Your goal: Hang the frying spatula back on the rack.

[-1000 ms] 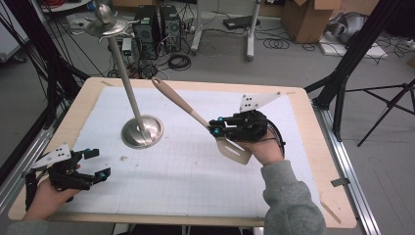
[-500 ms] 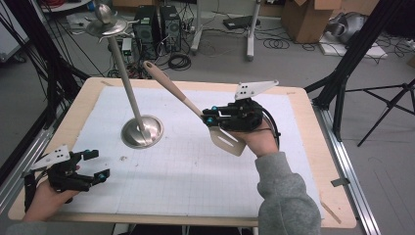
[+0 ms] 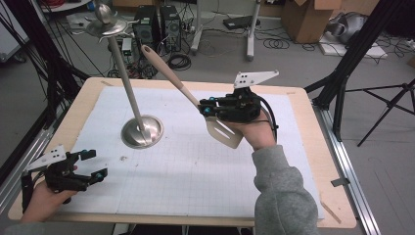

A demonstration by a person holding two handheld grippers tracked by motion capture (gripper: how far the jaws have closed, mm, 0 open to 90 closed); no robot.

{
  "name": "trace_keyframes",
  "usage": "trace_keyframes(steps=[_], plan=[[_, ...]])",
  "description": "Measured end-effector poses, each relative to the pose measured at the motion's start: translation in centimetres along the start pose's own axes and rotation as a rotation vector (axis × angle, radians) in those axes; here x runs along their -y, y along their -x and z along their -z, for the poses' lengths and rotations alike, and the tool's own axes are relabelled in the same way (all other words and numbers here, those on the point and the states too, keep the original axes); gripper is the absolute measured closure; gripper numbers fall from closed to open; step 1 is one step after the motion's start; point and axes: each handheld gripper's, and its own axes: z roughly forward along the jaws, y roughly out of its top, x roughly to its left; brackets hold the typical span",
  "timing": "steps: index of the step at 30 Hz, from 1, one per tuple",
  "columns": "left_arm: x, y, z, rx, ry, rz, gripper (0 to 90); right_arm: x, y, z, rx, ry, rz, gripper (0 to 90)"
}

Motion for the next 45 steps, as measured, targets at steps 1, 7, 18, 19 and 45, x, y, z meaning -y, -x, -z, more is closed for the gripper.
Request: trace_keyframes(steps=[1,7,18,19,45], plan=[[0.0,0.0,0.0,-0.001,0.001,0.004,4.4,-0.2,0.0,0.0,-0.001,0.006,0.001,76.9],[0.1,0.0,0.1,0.000,0.000,0.006,4.5,-1.1,0.1,-0.5,-0.002,0.011,-0.007,76.9],[0.4,0.0,0.4,-0.004,0.005,0.016,4.4,-2.2,0.9,-1.1,-0.014,0.022,-0.027,76.9],[0.4,0.0,0.4,-0.005,0.006,0.018,4.4,-2.2,0.9,-1.1,-0.014,0.022,-0.027,76.9],[0.8,-0.1,1.4,-0.021,0.004,0.028,4.4,-3.3,1.2,-2.7,0.001,-0.029,-0.018,76.8]])
